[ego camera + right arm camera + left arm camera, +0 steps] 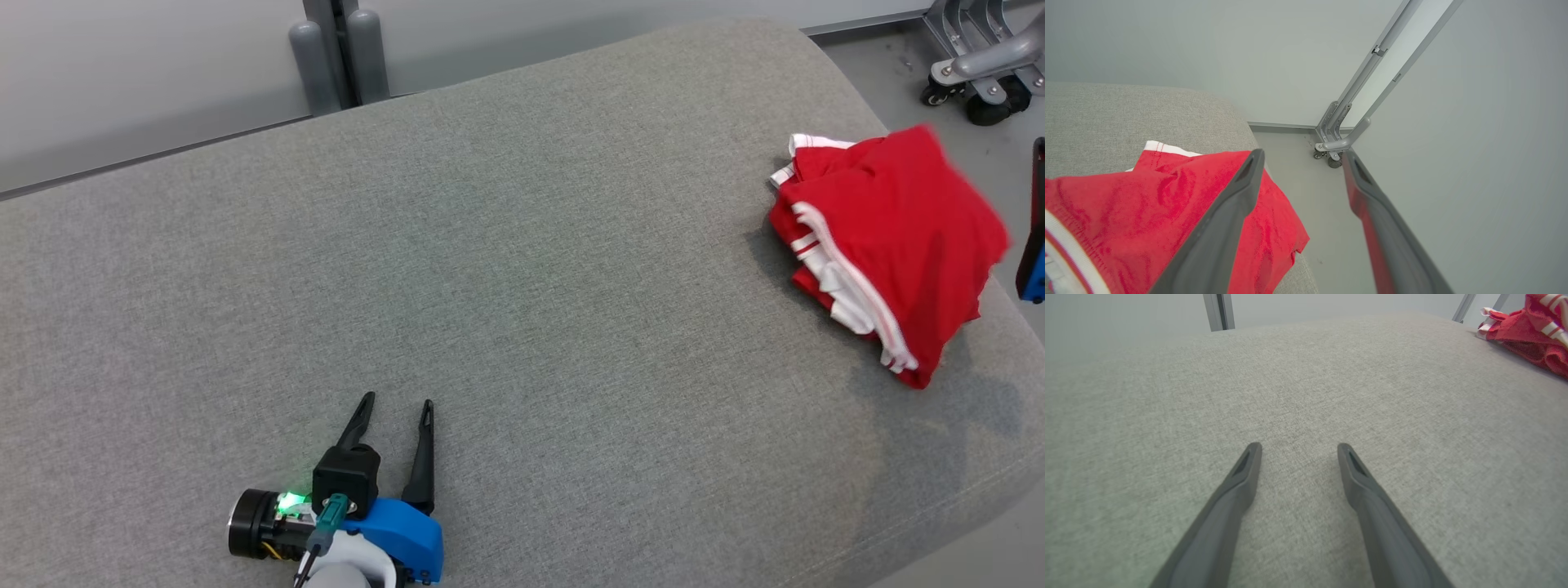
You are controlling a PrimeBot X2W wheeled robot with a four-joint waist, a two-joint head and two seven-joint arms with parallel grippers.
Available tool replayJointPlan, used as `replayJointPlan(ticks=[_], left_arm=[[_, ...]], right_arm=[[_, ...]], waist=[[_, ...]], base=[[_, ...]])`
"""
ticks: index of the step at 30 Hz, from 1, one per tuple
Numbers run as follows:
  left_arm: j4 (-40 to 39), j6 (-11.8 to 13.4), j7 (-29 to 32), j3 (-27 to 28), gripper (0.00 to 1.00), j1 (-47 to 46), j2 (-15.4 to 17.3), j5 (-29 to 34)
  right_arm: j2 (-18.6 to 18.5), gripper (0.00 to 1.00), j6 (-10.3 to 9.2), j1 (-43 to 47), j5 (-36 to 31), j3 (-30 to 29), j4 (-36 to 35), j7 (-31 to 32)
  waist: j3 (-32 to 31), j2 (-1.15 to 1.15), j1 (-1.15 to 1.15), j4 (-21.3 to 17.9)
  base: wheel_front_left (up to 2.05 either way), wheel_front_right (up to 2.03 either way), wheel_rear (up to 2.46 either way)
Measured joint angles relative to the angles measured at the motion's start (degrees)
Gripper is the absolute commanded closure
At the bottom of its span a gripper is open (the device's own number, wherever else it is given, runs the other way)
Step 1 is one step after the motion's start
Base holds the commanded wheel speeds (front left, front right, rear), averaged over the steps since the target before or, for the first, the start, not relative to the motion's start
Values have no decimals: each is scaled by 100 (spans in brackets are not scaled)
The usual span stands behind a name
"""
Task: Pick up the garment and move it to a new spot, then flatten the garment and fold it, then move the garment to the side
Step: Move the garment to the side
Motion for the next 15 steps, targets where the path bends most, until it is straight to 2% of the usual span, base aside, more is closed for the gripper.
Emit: replayJointPlan(ticks=[4, 7, 11, 15], left_arm=[[-15, 22, 0, 77, 0, 1, 0, -1], [-35, 31, 1, 162, 0, 3, 0, 0], [-107, 89, 1, 330, 0, 10, 1, -8], [-205, 157, 1, 510, 0, 25, 4, -96]], right_arm=[[310, 0, 0, 161, -292, -348, -236, -168], [676, 0, 0, 242, -354, -378, -460, -252], [1276, 0, 0, 528, -88, 24, -1156, -271], [1593, 0, 0, 1092, 519, 579, -1950, -272]], waist=[[-6, 0, 0, -12], [-9, 0, 0, -21], [-26, 0, 0, -4], [-81, 0, 0, 139]], base=[[0, 0, 0], [0, 0, 0], [0, 0, 0], [0, 0, 0]])
